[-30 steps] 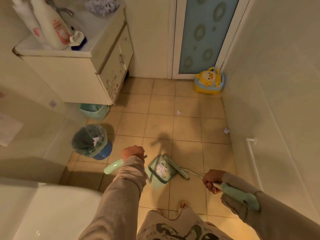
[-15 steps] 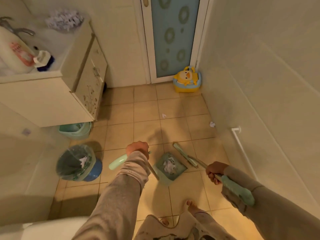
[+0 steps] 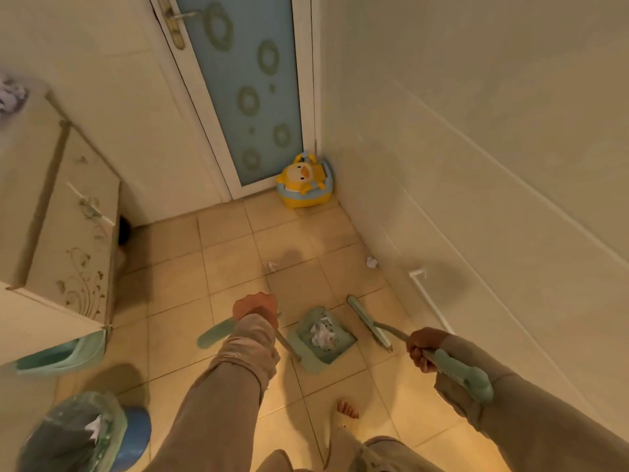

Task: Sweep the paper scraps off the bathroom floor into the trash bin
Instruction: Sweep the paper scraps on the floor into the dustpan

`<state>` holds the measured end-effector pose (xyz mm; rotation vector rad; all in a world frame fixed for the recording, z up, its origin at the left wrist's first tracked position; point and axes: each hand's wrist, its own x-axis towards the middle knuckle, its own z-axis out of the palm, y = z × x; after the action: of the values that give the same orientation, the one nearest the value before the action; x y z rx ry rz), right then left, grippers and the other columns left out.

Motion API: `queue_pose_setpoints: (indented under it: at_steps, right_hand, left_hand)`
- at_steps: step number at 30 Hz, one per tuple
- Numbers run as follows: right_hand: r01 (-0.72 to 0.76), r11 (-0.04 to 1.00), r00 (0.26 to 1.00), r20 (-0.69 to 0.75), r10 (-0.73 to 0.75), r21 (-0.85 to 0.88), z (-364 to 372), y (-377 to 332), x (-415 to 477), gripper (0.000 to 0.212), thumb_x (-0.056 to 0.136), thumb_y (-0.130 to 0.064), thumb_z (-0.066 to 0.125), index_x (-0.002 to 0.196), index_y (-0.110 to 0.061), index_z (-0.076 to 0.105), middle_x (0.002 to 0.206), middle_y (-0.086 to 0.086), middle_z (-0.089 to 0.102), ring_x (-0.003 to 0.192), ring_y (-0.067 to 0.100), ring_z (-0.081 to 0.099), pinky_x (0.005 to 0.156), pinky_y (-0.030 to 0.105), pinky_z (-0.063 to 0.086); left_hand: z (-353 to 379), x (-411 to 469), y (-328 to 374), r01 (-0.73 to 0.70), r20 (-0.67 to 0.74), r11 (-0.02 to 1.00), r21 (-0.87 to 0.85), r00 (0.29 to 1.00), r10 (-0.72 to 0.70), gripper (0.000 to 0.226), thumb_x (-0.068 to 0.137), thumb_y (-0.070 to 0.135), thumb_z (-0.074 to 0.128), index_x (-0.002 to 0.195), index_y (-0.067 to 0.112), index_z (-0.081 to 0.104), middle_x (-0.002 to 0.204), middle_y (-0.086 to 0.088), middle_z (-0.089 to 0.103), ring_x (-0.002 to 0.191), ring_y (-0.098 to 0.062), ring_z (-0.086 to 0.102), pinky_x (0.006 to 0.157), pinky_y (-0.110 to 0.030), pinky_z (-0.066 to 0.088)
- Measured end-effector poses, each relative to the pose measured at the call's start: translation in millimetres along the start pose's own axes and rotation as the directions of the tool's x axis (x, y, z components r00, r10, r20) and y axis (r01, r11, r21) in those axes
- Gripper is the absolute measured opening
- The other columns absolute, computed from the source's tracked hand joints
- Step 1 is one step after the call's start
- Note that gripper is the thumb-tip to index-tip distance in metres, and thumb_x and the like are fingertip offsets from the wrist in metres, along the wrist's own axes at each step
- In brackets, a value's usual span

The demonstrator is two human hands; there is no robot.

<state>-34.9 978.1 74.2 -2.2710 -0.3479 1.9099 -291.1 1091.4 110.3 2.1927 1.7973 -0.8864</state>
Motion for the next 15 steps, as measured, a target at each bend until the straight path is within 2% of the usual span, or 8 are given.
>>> queue_pose_setpoints:
  at_steps: [8,11,15]
  right_hand:
    - [-0.005,0.993,0.999,-0.037,0.009,0.119,-46,-67,11,0.042,0.095,0.000,0.029,0.055,-0.010,0.034,0.021,0.000,0.034,0.013,0.008,0.029,0.030,0.005,0.024]
    - [-0.011,0.988,0.999,-0.047,0.019,0.157,-52,-83,18,0.041,0.094,0.000,0.030,0.055,-0.008,0.035,0.022,0.001,0.034,0.015,0.009,0.030,0.031,0.005,0.026]
    - [-0.019,0.974,0.996,-0.080,0.038,0.224,-54,-112,31,0.040,0.094,0.000,0.031,0.055,-0.008,0.036,0.022,0.001,0.035,0.015,0.009,0.031,0.032,0.005,0.027]
  left_hand:
    - [-61,84,14,-0.050,-0.115,0.998,0.035,0.992,0.054,0.032,0.095,0.025,0.051,0.127,0.020,0.054,0.127,-0.001,0.060,0.117,-0.019,0.058,0.092,-0.030,0.047]
    - [-82,113,20,-0.087,-0.111,0.996,0.038,0.990,0.090,0.033,0.092,0.023,0.055,0.125,0.026,0.056,0.122,0.001,0.064,0.113,-0.018,0.061,0.089,-0.028,0.049]
    - [-113,158,27,-0.150,-0.102,0.985,0.086,0.982,0.158,0.027,0.090,0.020,0.056,0.116,0.023,0.061,0.116,0.002,0.067,0.108,-0.016,0.063,0.084,-0.027,0.049]
